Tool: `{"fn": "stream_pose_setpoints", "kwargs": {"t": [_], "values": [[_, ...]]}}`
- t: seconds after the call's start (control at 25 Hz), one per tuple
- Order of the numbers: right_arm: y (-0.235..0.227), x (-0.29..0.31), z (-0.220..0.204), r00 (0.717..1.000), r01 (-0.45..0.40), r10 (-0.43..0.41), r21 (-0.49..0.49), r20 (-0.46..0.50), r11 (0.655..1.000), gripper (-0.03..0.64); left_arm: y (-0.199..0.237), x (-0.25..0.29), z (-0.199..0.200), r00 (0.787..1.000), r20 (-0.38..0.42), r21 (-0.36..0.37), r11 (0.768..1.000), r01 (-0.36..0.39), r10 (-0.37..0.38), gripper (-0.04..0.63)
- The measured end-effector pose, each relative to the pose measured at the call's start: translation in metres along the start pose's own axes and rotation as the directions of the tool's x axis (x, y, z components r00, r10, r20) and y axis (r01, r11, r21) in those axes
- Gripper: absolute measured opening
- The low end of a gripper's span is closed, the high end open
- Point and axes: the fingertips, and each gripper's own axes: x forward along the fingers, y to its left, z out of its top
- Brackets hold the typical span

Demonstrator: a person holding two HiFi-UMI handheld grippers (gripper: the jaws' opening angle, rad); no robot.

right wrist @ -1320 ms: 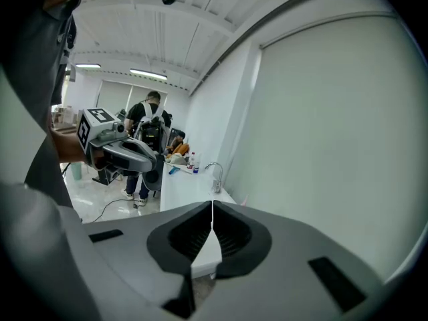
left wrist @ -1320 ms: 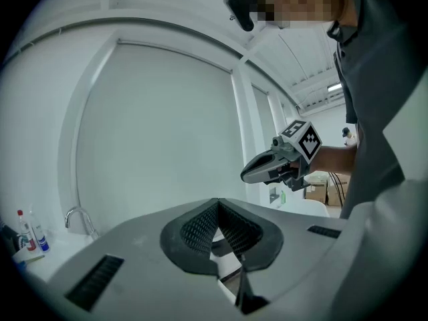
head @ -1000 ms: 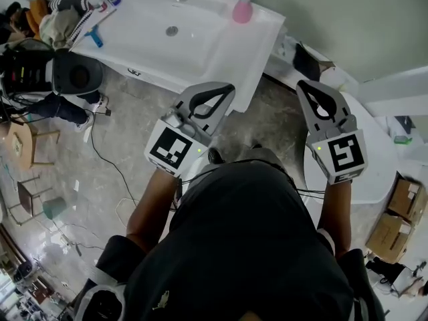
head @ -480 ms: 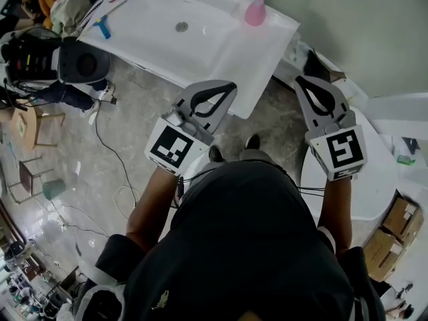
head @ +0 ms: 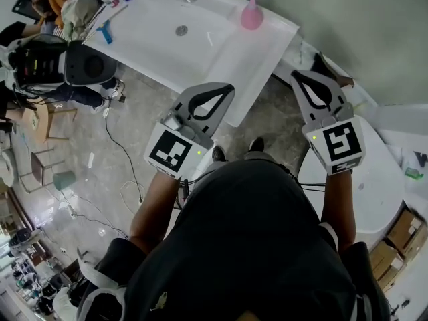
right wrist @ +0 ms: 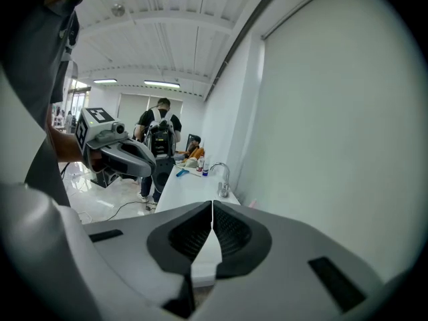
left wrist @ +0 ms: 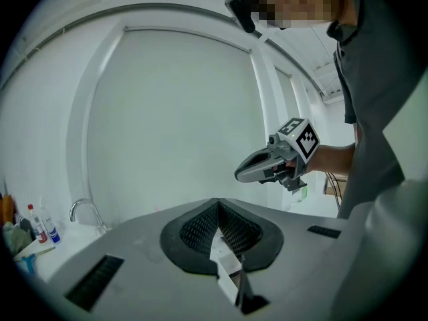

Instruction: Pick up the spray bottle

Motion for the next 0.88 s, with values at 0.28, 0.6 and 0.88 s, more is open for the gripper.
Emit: {"fn": "stream_pose_setpoints", "kwargs": {"t": [0.28, 0.6, 0.88], "values": [[-0.031, -0.008, -0.018, 0.998, -0.039, 0.037, 0.031, 0.05, 0.999, 0.011, -0.017, 0.034, 0.007, 0.998, -0.048, 0.024, 0.999, -0.028, 0.029, 0.003], [-0.049, -0.018, -0.034, 0.997, -0.03, 0.027, 0.047, 0.066, 0.998, 0.011, -0.028, 0.043, 0.011, 0.995, -0.077, 0.052, 0.997, -0.052, 0.056, 0.003], [-0.04, -0.025, -0.042, 0.999, 0.014, -0.015, 0.047, 0.028, 0.999, 0.011, -0.029, 0.035, 0.003, 0.998, -0.063, 0.051, 0.998, -0.026, 0.03, 0.003]]}}
